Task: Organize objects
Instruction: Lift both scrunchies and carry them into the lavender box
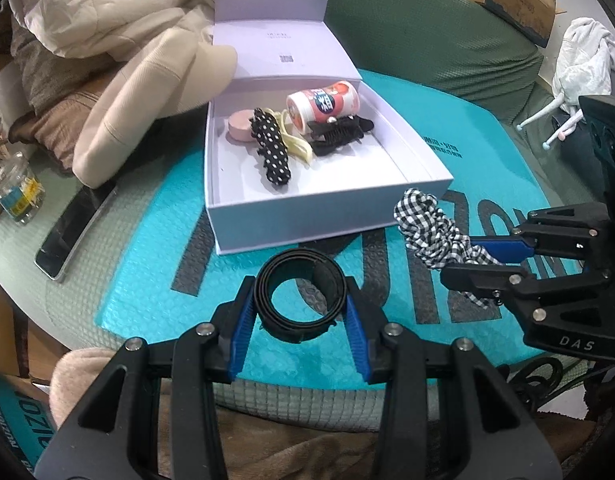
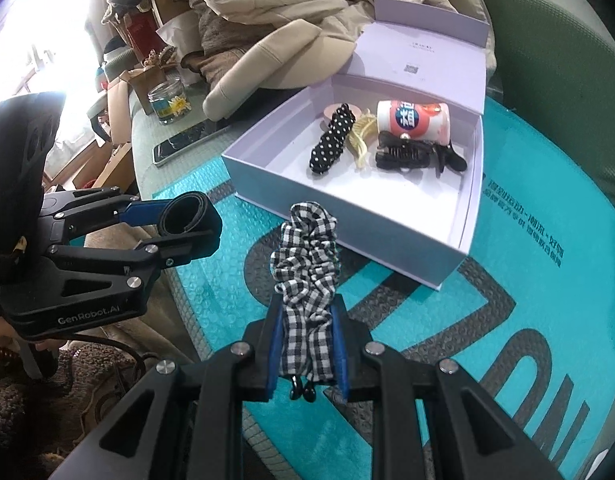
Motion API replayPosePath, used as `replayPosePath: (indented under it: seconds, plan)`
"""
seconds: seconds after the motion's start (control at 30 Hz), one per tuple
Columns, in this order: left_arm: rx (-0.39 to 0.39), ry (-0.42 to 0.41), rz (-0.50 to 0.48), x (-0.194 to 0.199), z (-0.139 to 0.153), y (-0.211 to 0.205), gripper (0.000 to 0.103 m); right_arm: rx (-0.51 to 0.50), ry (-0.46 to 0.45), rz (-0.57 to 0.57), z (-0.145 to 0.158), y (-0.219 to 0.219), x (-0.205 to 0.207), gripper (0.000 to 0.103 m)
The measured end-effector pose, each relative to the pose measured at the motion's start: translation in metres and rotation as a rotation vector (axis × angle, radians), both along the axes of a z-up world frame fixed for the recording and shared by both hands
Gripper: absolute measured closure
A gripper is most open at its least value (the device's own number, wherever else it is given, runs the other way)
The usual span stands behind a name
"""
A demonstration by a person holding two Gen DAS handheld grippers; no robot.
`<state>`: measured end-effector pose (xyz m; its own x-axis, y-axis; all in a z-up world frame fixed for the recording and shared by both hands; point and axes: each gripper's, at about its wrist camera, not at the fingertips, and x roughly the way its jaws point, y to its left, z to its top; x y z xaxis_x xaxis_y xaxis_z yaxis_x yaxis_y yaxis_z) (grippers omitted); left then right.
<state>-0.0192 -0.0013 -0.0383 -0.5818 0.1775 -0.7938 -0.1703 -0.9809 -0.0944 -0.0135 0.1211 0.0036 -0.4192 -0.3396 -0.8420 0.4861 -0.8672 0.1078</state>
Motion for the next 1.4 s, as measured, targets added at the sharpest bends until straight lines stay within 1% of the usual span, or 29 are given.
replayPosePath:
  seconds: [0.47, 0.8, 1.17, 1.27, 1.4]
  plan:
    - [0.006, 0.011, -0.002, -0.013, 0.017, -0.006, 0.063, -0.006, 0.051, 0.037, 0.025, -0.003, -0.014, 0.082]
    - [-0.022, 0.028, -0.021, -0.032, 0.031, -0.004, 0.063, -0.012, 0.076, 0.031, 0.036, 0.004, -0.027, 0.082]
    - [-0.026, 0.02, -0.04, -0.054, 0.033, 0.0, 0.063, -0.006, 0.091, 0.04, 0.039, 0.004, -0.05, 0.082]
    - [-0.021, 0.015, -0.034, -0.062, 0.034, -0.003, 0.063, -0.02, 0.089, 0.037, 0.038, 0.003, -0.058, 0.082]
    - [-0.035, 0.015, -0.031, -0.071, 0.036, -0.005, 0.063, -0.029, 0.087, 0.037, 0.036, 0.001, -0.069, 0.082]
